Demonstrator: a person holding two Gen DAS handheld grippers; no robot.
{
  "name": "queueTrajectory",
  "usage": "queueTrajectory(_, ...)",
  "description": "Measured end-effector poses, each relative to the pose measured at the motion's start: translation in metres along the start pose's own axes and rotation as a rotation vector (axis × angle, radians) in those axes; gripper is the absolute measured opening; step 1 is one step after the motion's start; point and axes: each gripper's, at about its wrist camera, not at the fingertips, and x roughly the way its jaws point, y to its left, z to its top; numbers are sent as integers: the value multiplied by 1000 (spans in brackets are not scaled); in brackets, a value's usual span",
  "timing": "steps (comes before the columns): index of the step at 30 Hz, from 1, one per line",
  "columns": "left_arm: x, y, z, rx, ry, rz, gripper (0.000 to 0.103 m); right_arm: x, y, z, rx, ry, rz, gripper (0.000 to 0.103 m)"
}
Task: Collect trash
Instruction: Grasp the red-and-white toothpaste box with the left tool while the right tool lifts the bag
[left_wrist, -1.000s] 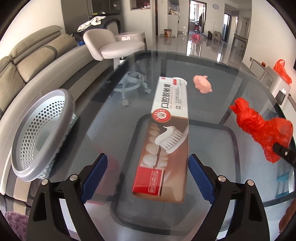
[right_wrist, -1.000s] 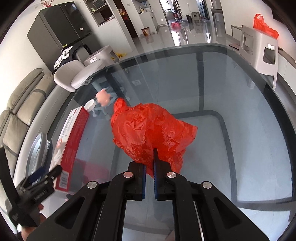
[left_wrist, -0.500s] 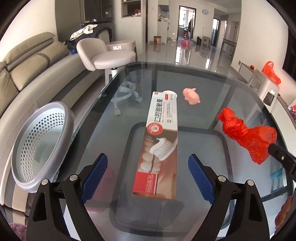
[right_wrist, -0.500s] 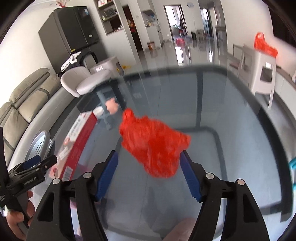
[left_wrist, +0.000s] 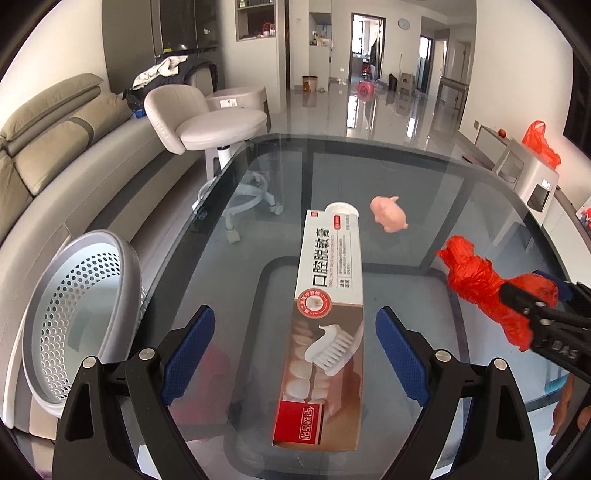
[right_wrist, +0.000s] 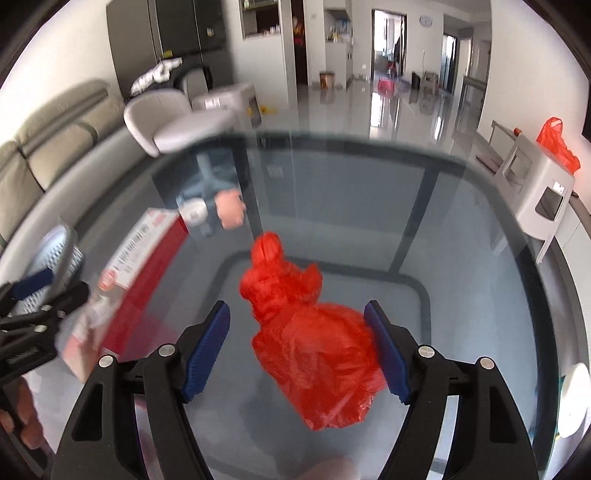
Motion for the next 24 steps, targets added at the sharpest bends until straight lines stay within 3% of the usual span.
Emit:
queueTrajectory(6,12,8,-3,-12,30,-7,87,29,0,-8,2,67,-42,69)
queueTrajectory(9,17,9,-3,-14,41,-10,87,37,-1,-12,12,95,-47,49)
queueTrajectory(11,20,10,-3,-17,49,-13,87,40,-2,-14,18,100,-45,45)
queueTrajectory(16,28,10,-4,-19,65,-23,87,37,3,-15,4,80,-39,22)
queueTrajectory(19,28,6,-4,-13,67,-27,88,28,1,-11,31,58,-7,14)
queueTrajectory(24,33,-2,-2,1,68,-37,91,8,-11,-4,127,4,78,14)
